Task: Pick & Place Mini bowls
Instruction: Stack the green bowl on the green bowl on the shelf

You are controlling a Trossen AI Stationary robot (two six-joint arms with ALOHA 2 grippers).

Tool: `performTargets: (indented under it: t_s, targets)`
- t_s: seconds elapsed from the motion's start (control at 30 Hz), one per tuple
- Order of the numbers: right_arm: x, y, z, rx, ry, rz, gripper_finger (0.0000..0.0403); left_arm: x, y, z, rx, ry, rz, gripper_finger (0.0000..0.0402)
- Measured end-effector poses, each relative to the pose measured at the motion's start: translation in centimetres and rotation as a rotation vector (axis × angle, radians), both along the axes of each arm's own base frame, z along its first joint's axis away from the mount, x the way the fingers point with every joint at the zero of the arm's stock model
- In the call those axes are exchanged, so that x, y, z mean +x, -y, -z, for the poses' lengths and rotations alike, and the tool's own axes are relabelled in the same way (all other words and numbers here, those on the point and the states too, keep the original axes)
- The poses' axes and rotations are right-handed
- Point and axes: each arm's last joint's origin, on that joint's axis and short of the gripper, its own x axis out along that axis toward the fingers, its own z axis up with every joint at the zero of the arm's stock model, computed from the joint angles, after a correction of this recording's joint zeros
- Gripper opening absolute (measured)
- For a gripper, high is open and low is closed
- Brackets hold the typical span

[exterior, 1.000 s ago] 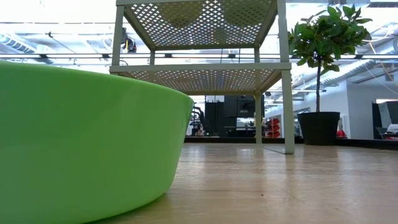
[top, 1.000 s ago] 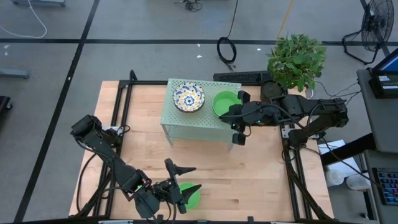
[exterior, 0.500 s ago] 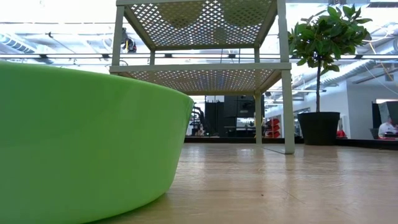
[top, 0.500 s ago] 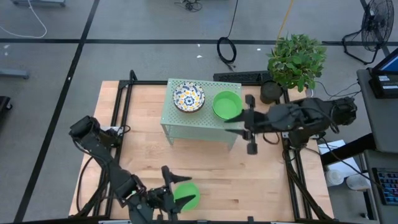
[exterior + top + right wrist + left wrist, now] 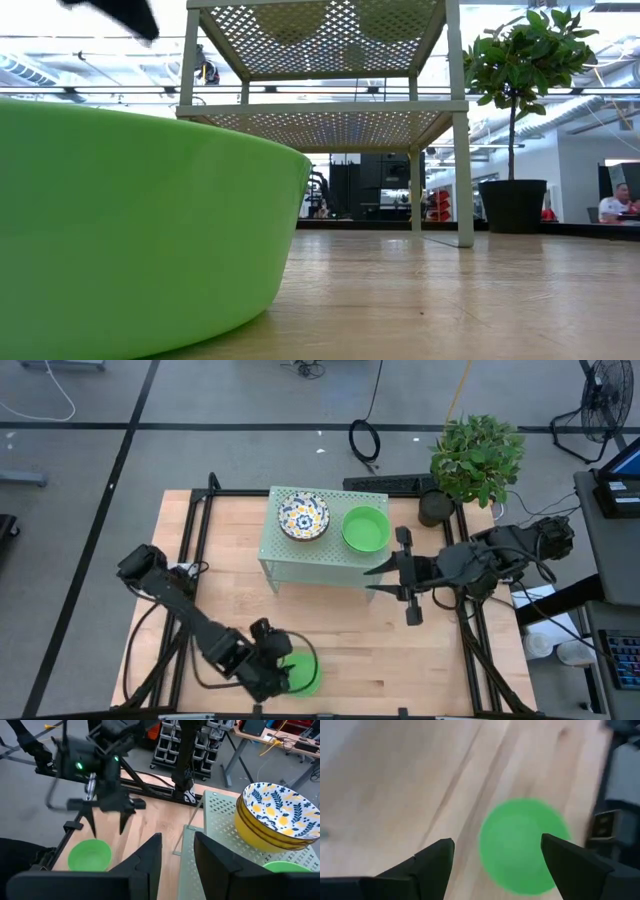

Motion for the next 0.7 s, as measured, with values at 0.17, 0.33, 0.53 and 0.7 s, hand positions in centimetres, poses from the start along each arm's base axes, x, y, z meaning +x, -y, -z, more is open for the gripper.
performTargets:
  t_s: [0.17, 0.33, 0.53, 0.7]
  targets:
    - [0.0, 0.0, 0.0, 0.001, 0.000, 0.000, 0.0100, 0.4, -1.2, 1.6, -0.082, -0.108, -0.050, 0.0298]
    - [0.0, 0.0, 0.0, 0.001, 0.000, 0.000, 0.0100, -0.7, -1.8, 4.3, -0.152, -0.232, -0.113, 0.0298]
    - [0.0, 0.0, 0.0, 0.001, 0.000, 0.001, 0.0100, -1.1, -1.5, 6.7, -0.265, -0.251, -0.068, 0.0298]
    - [0.0, 0.0, 0.0, 0.001, 0.000, 0.001, 0.0100, -1.3, -1.6, 7.6, -0.269, -0.242, -0.054, 0.0298]
